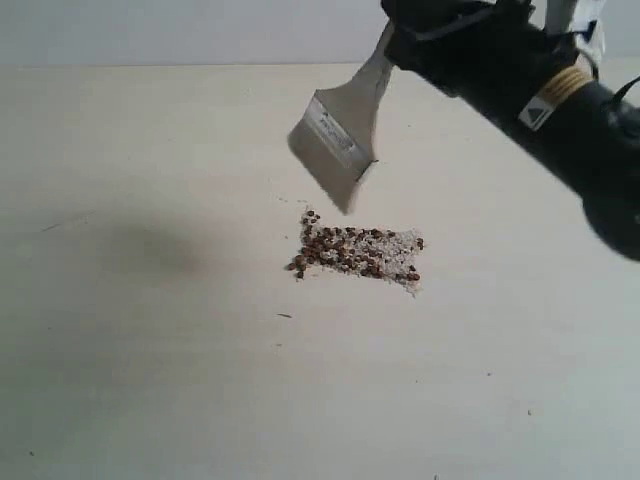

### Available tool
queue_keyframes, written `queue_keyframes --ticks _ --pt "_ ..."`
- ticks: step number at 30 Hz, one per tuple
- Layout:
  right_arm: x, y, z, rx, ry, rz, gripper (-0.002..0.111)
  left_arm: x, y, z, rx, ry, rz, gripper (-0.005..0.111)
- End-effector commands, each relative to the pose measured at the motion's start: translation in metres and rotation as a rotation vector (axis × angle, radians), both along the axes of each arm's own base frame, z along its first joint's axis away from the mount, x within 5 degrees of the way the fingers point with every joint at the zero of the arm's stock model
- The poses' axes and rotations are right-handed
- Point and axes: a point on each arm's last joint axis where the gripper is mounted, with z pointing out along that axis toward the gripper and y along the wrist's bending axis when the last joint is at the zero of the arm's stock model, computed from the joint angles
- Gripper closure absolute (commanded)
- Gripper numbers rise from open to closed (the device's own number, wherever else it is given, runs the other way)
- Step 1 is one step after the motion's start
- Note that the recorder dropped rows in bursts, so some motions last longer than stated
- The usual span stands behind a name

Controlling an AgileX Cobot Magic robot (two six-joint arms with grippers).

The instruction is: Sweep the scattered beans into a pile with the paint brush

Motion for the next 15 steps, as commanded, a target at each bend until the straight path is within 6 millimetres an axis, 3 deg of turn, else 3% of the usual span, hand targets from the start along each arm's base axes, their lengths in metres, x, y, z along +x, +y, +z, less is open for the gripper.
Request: queue_keyframes --ticks 1,6,11,15 --pt "-0.027 0.036 -0.005 0.039 0.062 -0.201 0.108 0.0 0.0 -0.001 -0.003 -0.001 -0.003 0.107" --pt "-0.039 0.082 -0.012 -0.051 0.089 -0.204 0.108 0.0 0.0 -0.001 -0.003 -0.001 -0.003 0.107" --pt "-0.042 0.098 -0.041 -0.094 0.198 -0.363 0.108 0.0 0.0 -0.001 -0.003 -0.001 -0.003 0.107" --pt "-0.037 0.11 -0.063 -0.134 0.221 -0.374 0.108 0.0 0.0 -0.001 -0.003 -0.001 -0.003 0.107"
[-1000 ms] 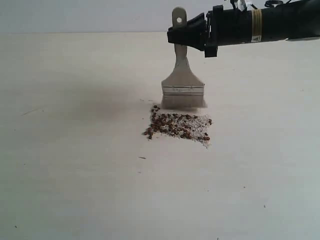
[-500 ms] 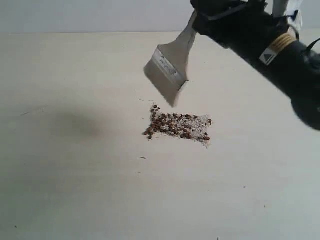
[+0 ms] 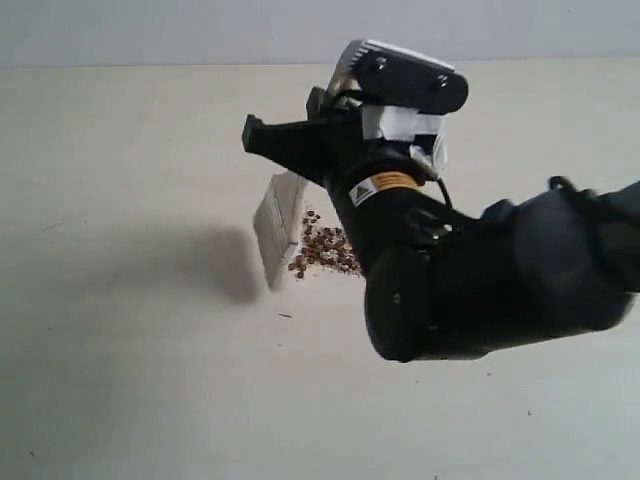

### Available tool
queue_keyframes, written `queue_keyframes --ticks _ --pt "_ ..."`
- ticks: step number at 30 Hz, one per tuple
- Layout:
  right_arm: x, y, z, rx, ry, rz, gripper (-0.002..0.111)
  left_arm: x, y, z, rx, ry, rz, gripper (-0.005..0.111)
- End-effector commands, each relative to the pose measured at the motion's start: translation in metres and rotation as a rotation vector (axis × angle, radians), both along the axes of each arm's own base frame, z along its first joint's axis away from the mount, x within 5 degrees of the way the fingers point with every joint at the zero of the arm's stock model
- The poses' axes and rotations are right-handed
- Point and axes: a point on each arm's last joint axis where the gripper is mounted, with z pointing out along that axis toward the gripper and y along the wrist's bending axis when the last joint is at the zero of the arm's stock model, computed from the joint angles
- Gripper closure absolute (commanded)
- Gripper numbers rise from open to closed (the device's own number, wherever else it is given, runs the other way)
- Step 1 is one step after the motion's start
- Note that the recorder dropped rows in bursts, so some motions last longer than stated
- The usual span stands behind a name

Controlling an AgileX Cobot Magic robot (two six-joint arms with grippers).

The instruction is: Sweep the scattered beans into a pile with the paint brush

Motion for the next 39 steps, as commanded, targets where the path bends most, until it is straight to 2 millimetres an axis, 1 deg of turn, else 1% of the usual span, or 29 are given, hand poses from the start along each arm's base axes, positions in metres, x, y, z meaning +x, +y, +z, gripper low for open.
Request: queue_keyframes --ticks 1,4,7,10,13,15,19,23,26,32,34,39 --pt "0.005 0.01 -0.019 -0.036 0.017 -0.041 0.108 0.0 0.0 -0.001 -0.003 -0.001 -0.003 0.107" --pt "0.009 0.011 -0.029 -0.068 0.043 -0.08 0.108 0.0 0.0 -0.001 -0.003 -0.001 -0.003 0.107" --pt "0.01 0.008 -0.03 -0.114 0.039 -0.129 0.108 0.0 0.0 -0.001 -0.003 -0.001 -0.003 0.107" --pt "0.011 0.002 -0.026 -0.149 0.026 -0.188 0.108 0.0 0.0 -0.001 -0.003 -0.001 -0.003 0.107" --pt "0.011 0.0 -0.02 -0.212 0.0 -0.198 0.108 0.0 0.0 -0.001 -0.003 -0.001 -0.003 0.107" --pt "0.011 -0.001 -0.017 -0.224 -0.017 -0.204 0.108 0.0 0.0 -0.001 -0.003 -0.001 -0.003 0.107" --pt "0.011 0.002 -0.01 -0.226 -0.088 -0.174 0.108 0.0 0.0 -0.001 -0.003 -0.001 -0.003 0.107" --pt "0.011 0.008 -0.004 -0.145 -0.128 -0.119 0.108 0.0 0.0 -0.001 -0.003 -0.001 -0.003 0.107" --pt "0.01 0.007 0.005 -0.093 -0.135 -0.122 0.108 0.0 0.0 -0.001 -0.003 -0.001 -0.003 0.107" --pt "0.007 0.001 0.033 -0.038 -0.17 -0.142 0.108 0.0 0.0 -0.001 -0.003 -0.001 -0.003 0.107" --pt "0.006 -0.004 0.042 -0.021 -0.165 -0.178 0.108 0.0 0.0 -0.001 -0.003 -0.001 -0.003 0.107" --pt "0.0 -0.034 0.057 -0.286 -0.035 -0.378 0.108 0.0 0.0 -0.001 -0.003 -0.001 -0.003 0.107"
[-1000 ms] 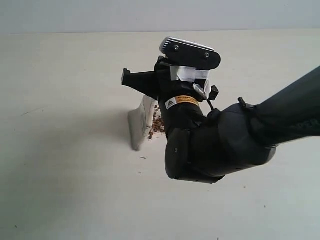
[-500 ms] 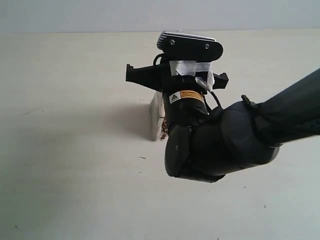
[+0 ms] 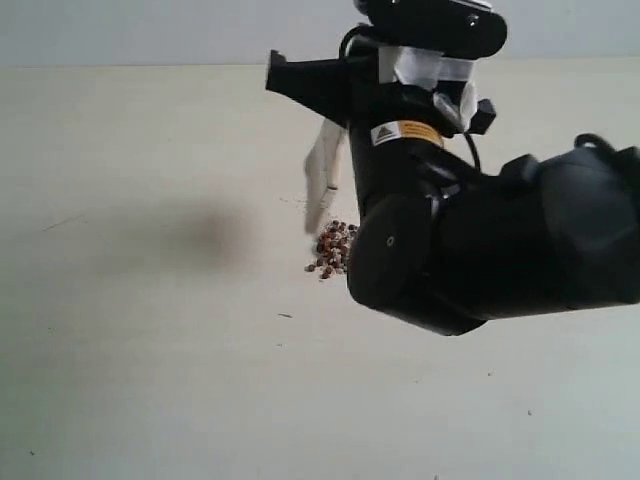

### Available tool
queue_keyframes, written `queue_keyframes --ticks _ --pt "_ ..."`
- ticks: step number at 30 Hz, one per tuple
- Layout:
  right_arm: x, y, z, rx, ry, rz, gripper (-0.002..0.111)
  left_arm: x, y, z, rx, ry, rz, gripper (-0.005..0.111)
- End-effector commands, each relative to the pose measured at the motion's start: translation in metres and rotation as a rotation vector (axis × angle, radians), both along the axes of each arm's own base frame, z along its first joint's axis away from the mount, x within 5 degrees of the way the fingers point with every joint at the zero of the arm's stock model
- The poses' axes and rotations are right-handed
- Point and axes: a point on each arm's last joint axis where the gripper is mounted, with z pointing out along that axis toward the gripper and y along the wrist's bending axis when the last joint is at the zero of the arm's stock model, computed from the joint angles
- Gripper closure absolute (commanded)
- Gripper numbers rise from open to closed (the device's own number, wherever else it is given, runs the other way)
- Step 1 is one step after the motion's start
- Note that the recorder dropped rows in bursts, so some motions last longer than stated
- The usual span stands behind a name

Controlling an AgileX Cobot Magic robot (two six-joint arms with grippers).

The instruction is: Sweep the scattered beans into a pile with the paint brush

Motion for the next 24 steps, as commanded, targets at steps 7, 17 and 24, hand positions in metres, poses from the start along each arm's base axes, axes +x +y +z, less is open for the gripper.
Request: queue_keyframes --ticks 7,17,24 --pt "-0.018 -0.046 0.008 -0.389 0.172 -0.192 0.108 0.0 0.0 -0.001 -0.003 -0.001 -0.003 0.107" --pt "-0.007 -0.047 0.012 -0.196 -0.073 0.0 0.108 0.0 0.0 -0.001 -0.003 -0.001 -0.003 0.107" --pt "0.017 -0.053 0.001 0.224 -0.04 -0.089 0.108 0.0 0.0 -0.001 -0.003 -0.001 -0.003 0.107"
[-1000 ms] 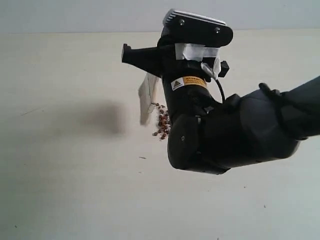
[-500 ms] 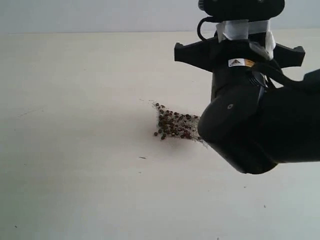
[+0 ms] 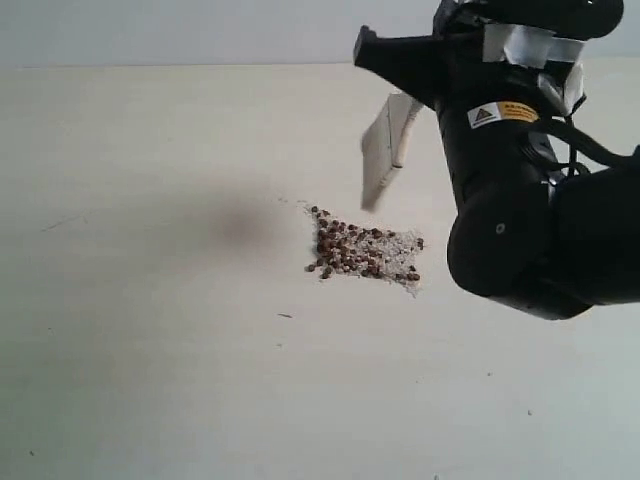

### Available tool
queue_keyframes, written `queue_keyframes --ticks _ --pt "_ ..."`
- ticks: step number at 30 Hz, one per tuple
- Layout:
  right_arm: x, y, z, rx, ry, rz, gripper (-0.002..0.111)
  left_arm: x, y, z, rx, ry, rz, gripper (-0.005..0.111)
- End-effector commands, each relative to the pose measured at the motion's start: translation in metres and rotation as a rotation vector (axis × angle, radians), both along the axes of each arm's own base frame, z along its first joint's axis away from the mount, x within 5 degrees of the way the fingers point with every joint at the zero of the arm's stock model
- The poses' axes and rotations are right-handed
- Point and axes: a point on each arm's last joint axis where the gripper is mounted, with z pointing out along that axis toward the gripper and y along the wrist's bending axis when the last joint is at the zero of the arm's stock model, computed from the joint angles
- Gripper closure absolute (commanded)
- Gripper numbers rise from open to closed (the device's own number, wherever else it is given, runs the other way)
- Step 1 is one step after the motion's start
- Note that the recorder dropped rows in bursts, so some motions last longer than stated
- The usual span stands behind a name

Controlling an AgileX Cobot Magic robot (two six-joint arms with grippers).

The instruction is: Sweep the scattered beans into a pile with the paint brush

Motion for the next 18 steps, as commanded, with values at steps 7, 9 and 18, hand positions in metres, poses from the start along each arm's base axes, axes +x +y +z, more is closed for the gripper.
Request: queue_keyframes --ticks 7,9,18 --pt "0.02 0.051 -0.021 0.268 0.051 -0.091 0.108 0.0 0.0 -0.001 -0.003 -0.001 -0.003 0.107" --pt "0.023 0.068 -0.026 0.248 0.075 -0.115 0.108 0.0 0.0 -0.001 -0.003 -0.001 -0.003 0.107" --pt "0.039 0.114 -0.039 0.249 0.106 -0.154 0.108 0.0 0.0 -0.001 -0.003 -0.001 -0.003 0.107"
